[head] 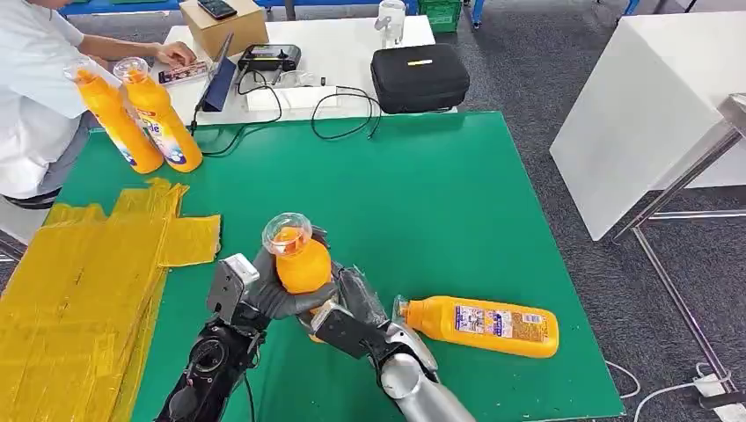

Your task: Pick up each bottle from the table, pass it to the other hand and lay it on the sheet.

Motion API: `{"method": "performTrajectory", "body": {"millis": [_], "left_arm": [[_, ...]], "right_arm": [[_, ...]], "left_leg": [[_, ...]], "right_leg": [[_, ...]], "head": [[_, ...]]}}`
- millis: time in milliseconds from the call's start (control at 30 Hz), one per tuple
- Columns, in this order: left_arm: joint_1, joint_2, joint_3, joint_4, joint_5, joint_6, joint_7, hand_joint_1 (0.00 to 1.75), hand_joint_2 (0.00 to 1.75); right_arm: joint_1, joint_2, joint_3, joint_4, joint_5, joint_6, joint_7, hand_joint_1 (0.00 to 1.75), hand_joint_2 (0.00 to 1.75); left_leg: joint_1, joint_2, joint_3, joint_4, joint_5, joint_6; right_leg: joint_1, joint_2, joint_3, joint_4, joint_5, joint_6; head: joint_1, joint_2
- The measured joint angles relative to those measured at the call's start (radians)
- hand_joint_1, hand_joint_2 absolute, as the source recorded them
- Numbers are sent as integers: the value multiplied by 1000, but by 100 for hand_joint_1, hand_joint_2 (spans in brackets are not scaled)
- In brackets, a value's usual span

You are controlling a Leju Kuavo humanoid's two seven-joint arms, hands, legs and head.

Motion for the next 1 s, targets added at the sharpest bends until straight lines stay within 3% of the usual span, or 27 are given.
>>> {"method": "performTrajectory", "body": {"millis": [267, 300, 333, 533, 900, 1000], "left_arm": [[-3, 0, 0, 5, 2, 0, -3, 175, 175], [-3, 0, 0, 5, 2, 0, -3, 175, 175], [-4, 0, 0, 5, 2, 0, -3, 175, 175], [-4, -1, -1, 4, 14, 5, -5, 175, 175], [-6, -25, -13, -40, 33, 11, -1, 175, 175], [-4, -25, 15, -42, -2, 89, 18, 175, 175]], "right_arm": [[0, 0, -3, -1, -8, -15, -5, 175, 175], [0, 0, -3, -1, -8, -16, -5, 161, 175], [1, 0, -3, -2, -9, -18, -5, 3, 175], [20, -7, -13, -56, -8, -77, -5, 0, 175], [148, -58, -81, -373, 13, -143, 9, 0, 175], [170, -67, -120, -472, 4, -206, 0, 0, 175]], "left_leg": [[0, 0, 0, 0, 0, 0], [0, 0, 0, 0, 0, 0], [0, 0, 0, 0, 0, 0], [0, 0, 0, 0, 0, 0], [-1, -1, -1, 0, 0, 0], [-1, 0, 0, 0, 0, 0]], "right_leg": [[0, 0, 0, 0, 0, 0], [0, 0, 0, 0, 0, 0], [0, 0, 0, 0, 0, 0], [0, 0, 0, 0, 0, 0], [-1, -1, 0, 0, 0, 0], [-1, 0, 0, 0, 0, 0]], "head": [[0, 0], [0, 0], [0, 0], [0, 0], [0, 0], [0, 0]]}}
